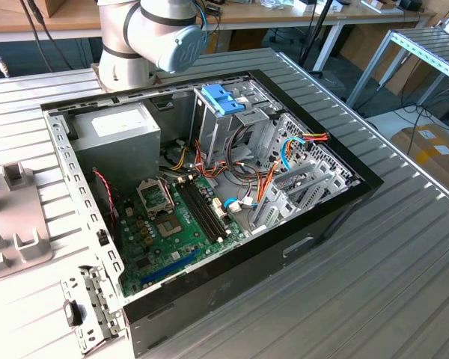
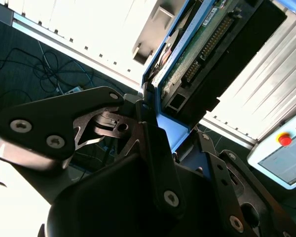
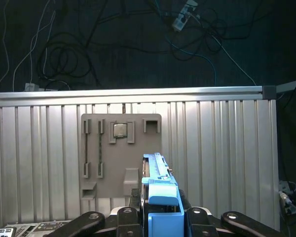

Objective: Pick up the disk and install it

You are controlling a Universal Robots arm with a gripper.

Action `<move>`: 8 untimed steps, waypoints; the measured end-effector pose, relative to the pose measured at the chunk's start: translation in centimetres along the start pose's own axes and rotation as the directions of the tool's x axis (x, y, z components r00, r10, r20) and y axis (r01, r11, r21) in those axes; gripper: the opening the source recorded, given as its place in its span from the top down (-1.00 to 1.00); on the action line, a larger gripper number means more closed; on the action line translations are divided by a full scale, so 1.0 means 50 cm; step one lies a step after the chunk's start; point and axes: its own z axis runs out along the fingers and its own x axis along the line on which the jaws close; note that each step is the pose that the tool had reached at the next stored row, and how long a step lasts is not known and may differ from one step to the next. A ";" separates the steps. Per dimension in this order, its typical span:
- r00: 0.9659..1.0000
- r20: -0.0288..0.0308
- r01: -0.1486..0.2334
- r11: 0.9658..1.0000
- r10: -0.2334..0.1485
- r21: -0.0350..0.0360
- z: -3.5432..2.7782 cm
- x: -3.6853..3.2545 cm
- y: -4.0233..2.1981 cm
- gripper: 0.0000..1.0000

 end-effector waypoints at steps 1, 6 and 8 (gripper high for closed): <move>1.000 0.000 0.000 1.000 0.000 0.000 0.000 0.000 -0.001 0.25; 1.000 0.000 0.000 1.000 0.000 0.000 0.000 0.000 -0.003 0.25; 1.000 0.000 0.000 1.000 0.000 0.000 0.000 0.000 -0.004 0.25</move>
